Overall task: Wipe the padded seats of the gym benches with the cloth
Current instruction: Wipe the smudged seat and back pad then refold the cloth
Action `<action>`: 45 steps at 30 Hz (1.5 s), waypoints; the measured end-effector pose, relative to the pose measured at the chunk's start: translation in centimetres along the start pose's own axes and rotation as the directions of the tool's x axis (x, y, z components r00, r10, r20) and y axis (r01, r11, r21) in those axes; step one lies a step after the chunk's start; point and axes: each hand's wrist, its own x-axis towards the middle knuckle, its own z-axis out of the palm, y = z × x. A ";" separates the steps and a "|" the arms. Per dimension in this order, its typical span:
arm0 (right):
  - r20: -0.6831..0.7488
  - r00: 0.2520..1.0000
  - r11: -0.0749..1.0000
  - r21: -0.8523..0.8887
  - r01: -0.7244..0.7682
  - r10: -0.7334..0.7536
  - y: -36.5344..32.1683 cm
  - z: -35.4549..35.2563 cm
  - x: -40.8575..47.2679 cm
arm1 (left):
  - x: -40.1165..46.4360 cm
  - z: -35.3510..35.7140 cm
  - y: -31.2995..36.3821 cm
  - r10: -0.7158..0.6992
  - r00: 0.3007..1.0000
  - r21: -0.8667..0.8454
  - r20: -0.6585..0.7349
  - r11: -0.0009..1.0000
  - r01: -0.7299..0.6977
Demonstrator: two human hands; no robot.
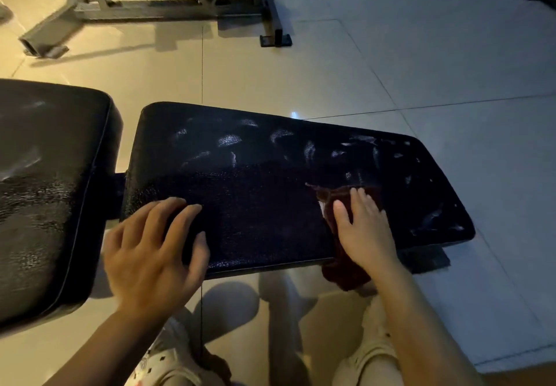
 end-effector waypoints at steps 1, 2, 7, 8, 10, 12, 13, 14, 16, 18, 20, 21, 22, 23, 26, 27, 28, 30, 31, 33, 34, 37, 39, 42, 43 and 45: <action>0.011 1.000 1.000 0.001 -0.002 0.002 0.3 -0.4 2.0 | 0.0 0.0 0.0 0.004 1.000 0.005 0.008 1.000 -0.004; 0.028 1.000 1.000 0.005 -0.007 0.007 0.4 -0.8 3.5 | 0.0 -0.1 0.0 0.004 1.000 0.008 0.016 1.000 -0.004; -0.094 0.987 0.991 0.011 0.136 -0.134 -0.6 -0.9 2.4 | 0.1 -0.5 0.2 -0.015 1.000 0.005 0.018 1.000 0.015; -0.115 0.972 0.978 0.023 0.207 -0.203 -0.9 -0.6 0.6 | 0.0 -0.5 0.3 -0.014 1.000 0.004 0.010 1.000 0.014; -0.097 0.950 0.952 0.035 0.303 -0.298 -1.1 0.3 -2.4 | 0.1 -0.4 0.2 -0.007 1.000 0.015 0.006 1.000 0.007; -0.061 0.949 0.951 0.020 0.310 -0.308 -0.9 0.6 -2.9 | 0.0 -0.4 0.1 -0.004 1.000 0.016 0.023 1.000 0.004; -0.069 0.956 0.957 0.024 0.289 -0.287 -0.7 0.5 -1.8 | -0.1 -0.3 0.0 -0.006 1.000 0.017 0.025 1.000 0.005; -0.084 0.965 0.967 0.039 0.253 -0.250 -0.7 0.4 -0.4 | -0.1 -0.3 -0.1 -0.002 1.000 0.021 0.025 1.000 0.002; -0.125 0.978 0.982 0.075 0.174 -0.164 -0.7 -0.4 2.7 | 0.0 -0.2 -0.2 0.014 0.999 0.032 0.029 0.999 -0.015; -0.138 0.985 0.990 0.084 0.114 -0.101 -0.5 -1.0 4.4 | -0.1 -0.2 -0.2 0.032 0.999 0.034 0.028 0.999 -0.033; -0.130 0.985 0.988 0.087 0.129 -0.117 -0.7 -0.7 3.4 | 0.0 -0.3 -0.2 0.034 0.999 0.036 0.022 0.999 -0.035; -0.122 0.981 0.982 0.092 0.163 -0.151 -0.8 -0.5 2.0 | 0.0 -0.3 -0.2 0.031 0.999 0.034 0.018 0.999 -0.031; -0.121 0.973 0.974 0.086 0.209 -0.198 -1.1 -0.3 0.1 | -0.1 -0.3 -0.1 0.026 1.000 0.033 0.014 0.999 -0.026; -0.116 0.962 0.963 0.081 0.256 -0.246 -1.1 0.2 -1.8 | -0.1 -0.2 0.0 0.021 1.000 0.035 0.011 0.999 -0.022; -0.099 0.945 0.947 0.041 0.318 -0.313 -0.9 0.8 -2.9 | 0.0 -0.1 -0.2 0.030 0.999 0.049 0.020 0.998 -0.031; -0.105 0.945 0.949 0.034 0.313 -0.308 -0.7 0.6 -1.7 | -0.1 -0.1 -0.2 0.038 0.999 0.050 0.030 0.998 -0.039; -0.105 0.952 0.956 0.031 0.292 -0.287 -0.4 0.2 -0.3 | -0.1 -0.1 -0.3 0.044 0.998 0.051 0.039 0.998 -0.046; -0.048 0.973 0.972 0.045 0.230 -0.227 0.1 -0.8 3.0 | -0.2 -0.2 -0.3 0.032 0.998 0.060 0.054 0.998 -0.035; -0.009 0.978 0.976 0.050 0.210 -0.210 0.2 -1.2 4.1 | -0.2 -0.3 -0.2 0.023 0.998 0.069 0.065 0.997 -0.027; 0.001 0.979 0.978 0.047 0.202 -0.202 0.8 -1.4 4.2 | -0.3 -0.5 -0.1 0.020 0.996 0.069 0.085 0.997 -0.026; -0.014 0.982 0.981 0.046 0.190 -0.189 1.3 -1.1 3.3 | -0.3 -0.6 -0.1 0.021 0.996 0.064 0.087 0.998 -0.026; -0.065 0.994 0.994 0.046 0.095 -0.092 3.1 0.2 -2.3 | -0.5 -0.4 -0.2 0.020 0.999 0.066 0.049 0.998 -0.023; -0.075 0.996 0.996 0.062 0.059 -0.054 3.9 0.9 -4.4 | -0.3 -0.2 -0.2 0.023 1.000 0.067 0.015 0.997 -0.024; -0.074 0.997 0.998 0.051 0.040 -0.036 3.9 0.6 -1.5 | -0.3 0.0 -0.1 0.030 0.999 0.067 0.027 0.997 -0.032; -0.079 0.996 0.999 0.043 0.032 -0.029 4.0 0.4 0.2 | -0.4 -0.1 -0.1 0.030 0.999 0.060 0.030 0.998 -0.031; -0.046 0.999 0.999 0.033 0.024 -0.023 4.3 -0.4 3.4 | -0.4 -0.2 0.0 0.020 0.999 0.062 0.037 0.998 -0.022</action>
